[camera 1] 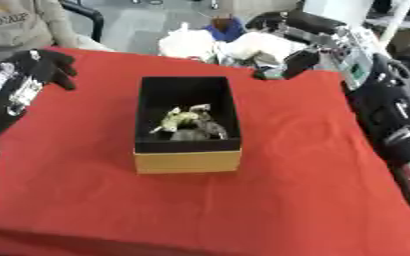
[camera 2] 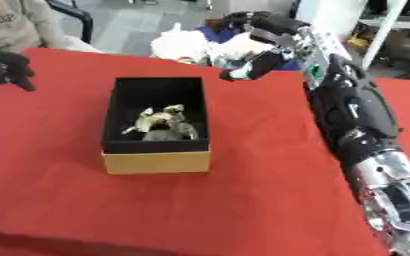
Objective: Pick up objects on the table and place them in the box.
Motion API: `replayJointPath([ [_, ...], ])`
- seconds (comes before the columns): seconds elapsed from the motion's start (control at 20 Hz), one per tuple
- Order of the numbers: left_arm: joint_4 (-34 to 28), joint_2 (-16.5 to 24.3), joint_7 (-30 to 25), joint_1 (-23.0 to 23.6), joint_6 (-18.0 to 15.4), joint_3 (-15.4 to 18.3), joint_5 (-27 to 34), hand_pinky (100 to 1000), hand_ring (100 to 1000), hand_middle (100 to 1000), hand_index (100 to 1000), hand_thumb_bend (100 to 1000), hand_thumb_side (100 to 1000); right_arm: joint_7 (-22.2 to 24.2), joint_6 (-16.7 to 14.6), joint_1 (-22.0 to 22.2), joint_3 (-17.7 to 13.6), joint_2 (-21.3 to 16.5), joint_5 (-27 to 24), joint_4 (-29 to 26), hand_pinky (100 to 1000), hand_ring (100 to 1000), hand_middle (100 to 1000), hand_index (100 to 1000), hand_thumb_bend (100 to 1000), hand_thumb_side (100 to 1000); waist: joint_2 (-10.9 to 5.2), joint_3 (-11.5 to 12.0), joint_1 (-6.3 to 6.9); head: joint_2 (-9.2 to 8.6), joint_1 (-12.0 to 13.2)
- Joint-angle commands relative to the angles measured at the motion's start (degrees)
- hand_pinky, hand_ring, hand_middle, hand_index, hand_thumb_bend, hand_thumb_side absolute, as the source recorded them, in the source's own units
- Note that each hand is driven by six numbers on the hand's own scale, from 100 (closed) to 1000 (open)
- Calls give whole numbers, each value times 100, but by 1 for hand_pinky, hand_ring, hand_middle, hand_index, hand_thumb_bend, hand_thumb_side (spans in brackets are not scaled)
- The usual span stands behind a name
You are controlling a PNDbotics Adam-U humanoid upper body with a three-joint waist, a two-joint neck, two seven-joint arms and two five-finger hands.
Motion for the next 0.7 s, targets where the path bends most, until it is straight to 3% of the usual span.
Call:
replayJointPath([
  [0.05,-36,182,71,-37,-9,84,-4,600,545,578,752,210,840,-118,130,124,-47,-386,-571,-440,795,855,867,946,335,487,-51,-29,36,-66,38],
  [0.35,9,215,216,7,-20,119,31,603,546,573,745,208,833,-192,546,950,-216,-662,-1625,-1217,782,826,831,920,233,446,-21,-108,44,-61,65],
  [0.7,59,242,336,99,-25,168,21,609,539,567,742,209,838,-439,1083,1953,-561,-775,-2498,-2240,766,788,783,892,138,412,19,-201,60,4,59],
])
